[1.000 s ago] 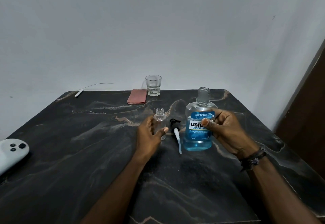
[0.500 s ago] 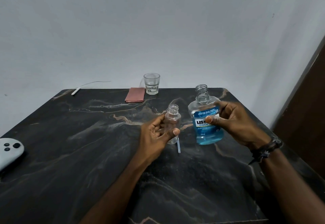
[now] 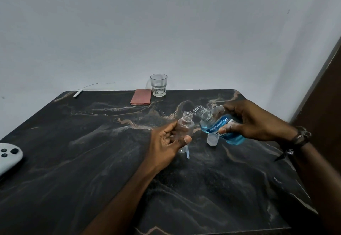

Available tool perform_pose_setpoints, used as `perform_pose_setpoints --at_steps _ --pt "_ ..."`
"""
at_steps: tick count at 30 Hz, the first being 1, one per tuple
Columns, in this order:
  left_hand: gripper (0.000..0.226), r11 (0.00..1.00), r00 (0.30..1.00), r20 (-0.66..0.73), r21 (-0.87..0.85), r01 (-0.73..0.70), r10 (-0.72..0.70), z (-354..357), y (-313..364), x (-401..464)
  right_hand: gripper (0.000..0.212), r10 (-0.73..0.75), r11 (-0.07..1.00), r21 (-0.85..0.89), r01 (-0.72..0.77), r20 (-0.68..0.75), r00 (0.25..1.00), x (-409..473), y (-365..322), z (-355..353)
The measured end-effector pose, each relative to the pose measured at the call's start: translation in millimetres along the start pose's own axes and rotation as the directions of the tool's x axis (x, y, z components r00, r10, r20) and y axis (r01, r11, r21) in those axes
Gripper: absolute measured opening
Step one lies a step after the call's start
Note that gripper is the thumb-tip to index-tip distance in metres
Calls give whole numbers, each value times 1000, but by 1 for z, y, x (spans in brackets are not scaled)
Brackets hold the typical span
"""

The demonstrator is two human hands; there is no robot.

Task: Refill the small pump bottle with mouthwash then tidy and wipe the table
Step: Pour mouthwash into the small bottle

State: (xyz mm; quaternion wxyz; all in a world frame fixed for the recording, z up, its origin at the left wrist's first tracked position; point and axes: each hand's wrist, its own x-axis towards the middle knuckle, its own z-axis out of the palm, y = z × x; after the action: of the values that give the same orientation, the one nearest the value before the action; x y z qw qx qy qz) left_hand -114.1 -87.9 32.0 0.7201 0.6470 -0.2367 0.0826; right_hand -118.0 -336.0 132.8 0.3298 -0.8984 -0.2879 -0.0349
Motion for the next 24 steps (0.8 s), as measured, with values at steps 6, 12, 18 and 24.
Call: perform_pose_setpoints --at_steps 6,12,18,24 --pt "44 1000 1000 28 -15 2 -1 3 1 -1 27 10 996 -83 -8 27 1000 2 -6 -8" --pt "46 1000 999 47 -20 -13 14 3 -1 -1 20 50 983 -182 -34 86 995 4 -11 -16" --pt "44 1000 998 58 -22 -6 7 3 -1 -1 24 35 958 -287 5 134 990 8 -13 -24" --pt "40 1000 999 48 -8 10 -9 5 -2 -1 24 21 929 -368 30 133 991 11 -14 -31"
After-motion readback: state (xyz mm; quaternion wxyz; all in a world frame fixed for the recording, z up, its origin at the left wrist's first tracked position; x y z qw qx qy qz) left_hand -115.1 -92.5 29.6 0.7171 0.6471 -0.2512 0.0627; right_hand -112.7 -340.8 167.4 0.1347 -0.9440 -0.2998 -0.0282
